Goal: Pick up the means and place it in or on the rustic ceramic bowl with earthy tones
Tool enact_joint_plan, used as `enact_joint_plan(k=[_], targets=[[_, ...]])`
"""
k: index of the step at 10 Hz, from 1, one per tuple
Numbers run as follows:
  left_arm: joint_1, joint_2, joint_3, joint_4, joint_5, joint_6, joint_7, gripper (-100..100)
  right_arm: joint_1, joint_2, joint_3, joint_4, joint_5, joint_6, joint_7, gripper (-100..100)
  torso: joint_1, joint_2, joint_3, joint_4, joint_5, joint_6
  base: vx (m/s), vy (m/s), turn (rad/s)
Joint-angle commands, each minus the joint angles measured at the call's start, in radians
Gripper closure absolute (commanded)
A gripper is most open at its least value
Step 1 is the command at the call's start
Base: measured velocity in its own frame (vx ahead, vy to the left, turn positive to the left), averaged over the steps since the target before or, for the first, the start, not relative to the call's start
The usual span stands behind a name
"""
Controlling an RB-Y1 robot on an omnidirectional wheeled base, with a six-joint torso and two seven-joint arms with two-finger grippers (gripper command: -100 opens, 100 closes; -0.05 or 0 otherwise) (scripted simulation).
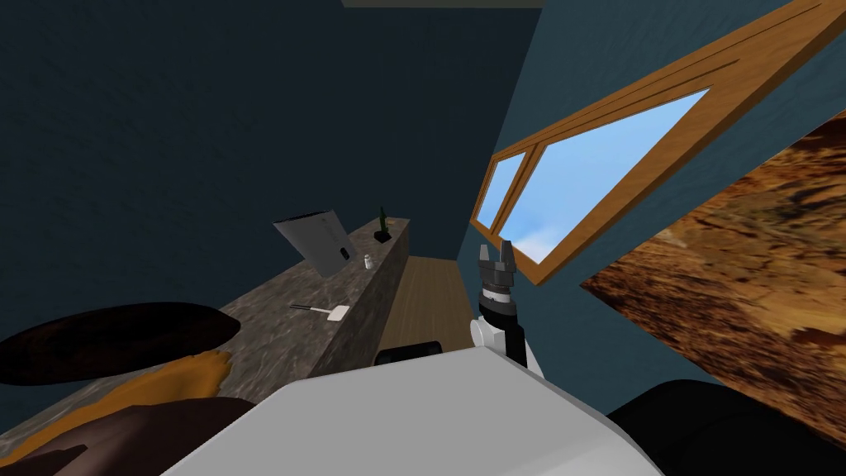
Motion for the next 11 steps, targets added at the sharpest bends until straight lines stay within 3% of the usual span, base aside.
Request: enact_joint_plan(k=[1, 2, 4, 5, 8, 11], targets=[[0.019, 0.035, 0.016, -0.011, 0.023, 0.008, 0.018, 100, 0.000, 0.000, 0.000, 0.000, 0.000, 0.000, 0.000, 0, 0.000, 0.000, 0.000, 0.000, 0.000, 0.000, -0.060, -0.126, 0.068], [0.031, 0.058, 0.027, -0.016, 0.037, 0.011, 0.026, 100, 0.000, 0.000, 0.000, 0.000, 0.000, 0.000, 0.000, 0, -0.004, 0.002, 0.001, 0.000, -0.001, 0.000, -0.062, -0.117, 0.041], [0.031, 0.058, 0.027, -0.016, 0.037, 0.011, 0.026, 100, 0.000, 0.000, 0.000, 0.000, 0.000, 0.000, 0.000, 0, -0.002, 0.002, 0.001, 0.001, -0.001, 0.000, -0.028, -0.040, 0.009], [0.052, 0.097, 0.045, -0.024, 0.060, 0.017, 0.038, 100, 0.000, 0.000, 0.000, 0.000, 0.000, 0.000, 0.000, 0, 0.002, 0.001, 0.001, 0.000, 0.000, 0.000, -0.033, -0.028, 0.046], [0.068, 0.124, 0.057, -0.030, 0.077, 0.023, 0.046, 100, 0.000, 0.000, 0.000, 0.000, 0.000, 0.000, 0.000, 0, -0.001, 0.002, 0.001, 0.001, -0.001, 0.000, -0.041, -0.054, 0.027], [0.100, 0.180, 0.078, -0.044, 0.115, 0.041, 0.056, 100, 0.000, 0.000, 0.000, 0.000, 0.000, 0.000, 0.000, 0, 0.000, 0.002, 0.002, 0.001, -0.001, 0.000, -0.046, -0.048, 0.032]])
